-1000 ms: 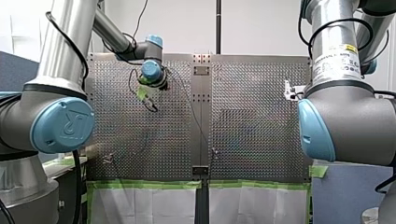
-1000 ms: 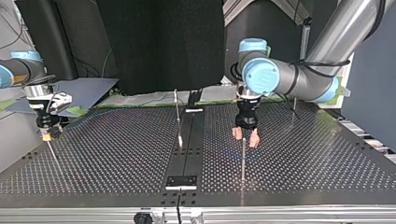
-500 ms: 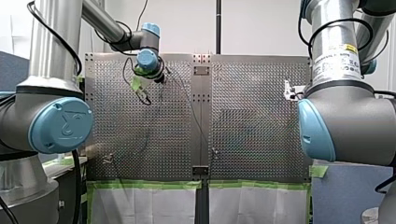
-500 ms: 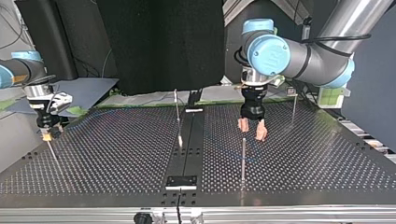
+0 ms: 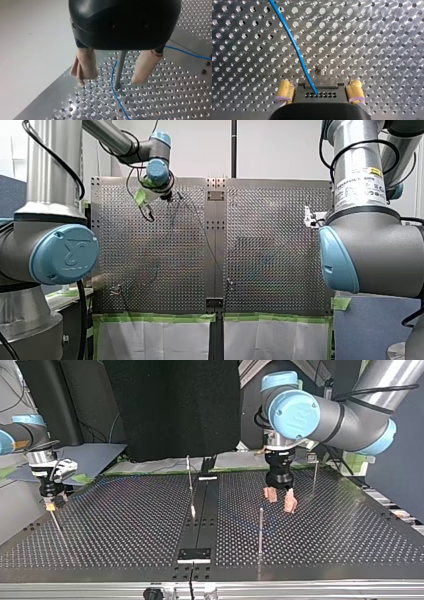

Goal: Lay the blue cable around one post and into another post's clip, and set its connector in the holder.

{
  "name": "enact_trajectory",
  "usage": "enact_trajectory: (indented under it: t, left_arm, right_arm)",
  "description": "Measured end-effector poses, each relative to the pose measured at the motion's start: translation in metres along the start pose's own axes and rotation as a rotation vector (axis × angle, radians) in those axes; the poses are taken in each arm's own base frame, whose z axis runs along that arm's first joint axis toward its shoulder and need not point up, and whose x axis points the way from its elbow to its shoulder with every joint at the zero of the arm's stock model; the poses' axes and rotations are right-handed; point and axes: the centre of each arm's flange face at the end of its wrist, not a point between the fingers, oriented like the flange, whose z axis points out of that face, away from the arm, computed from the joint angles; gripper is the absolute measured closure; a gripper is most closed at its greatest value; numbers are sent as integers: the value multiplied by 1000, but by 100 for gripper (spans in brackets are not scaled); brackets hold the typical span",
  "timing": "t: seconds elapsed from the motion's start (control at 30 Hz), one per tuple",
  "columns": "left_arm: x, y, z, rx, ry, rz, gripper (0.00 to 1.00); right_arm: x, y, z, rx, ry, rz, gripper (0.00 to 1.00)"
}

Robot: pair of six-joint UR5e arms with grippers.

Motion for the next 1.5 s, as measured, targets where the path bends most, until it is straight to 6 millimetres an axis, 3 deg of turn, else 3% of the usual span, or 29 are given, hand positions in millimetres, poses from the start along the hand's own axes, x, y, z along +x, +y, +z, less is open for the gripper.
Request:
enact_trajectory:
  t: [0.73, 1.5]
  left_arm:
    - [-51, -38, -7, -32, -11, 181, 0]
    - [-43, -34, -22, -32, 148, 453, 0]
  right_arm:
    - [0, -2, 0, 2, -1, -1, 2]
    - [0, -3, 0, 4, -2, -2, 2]
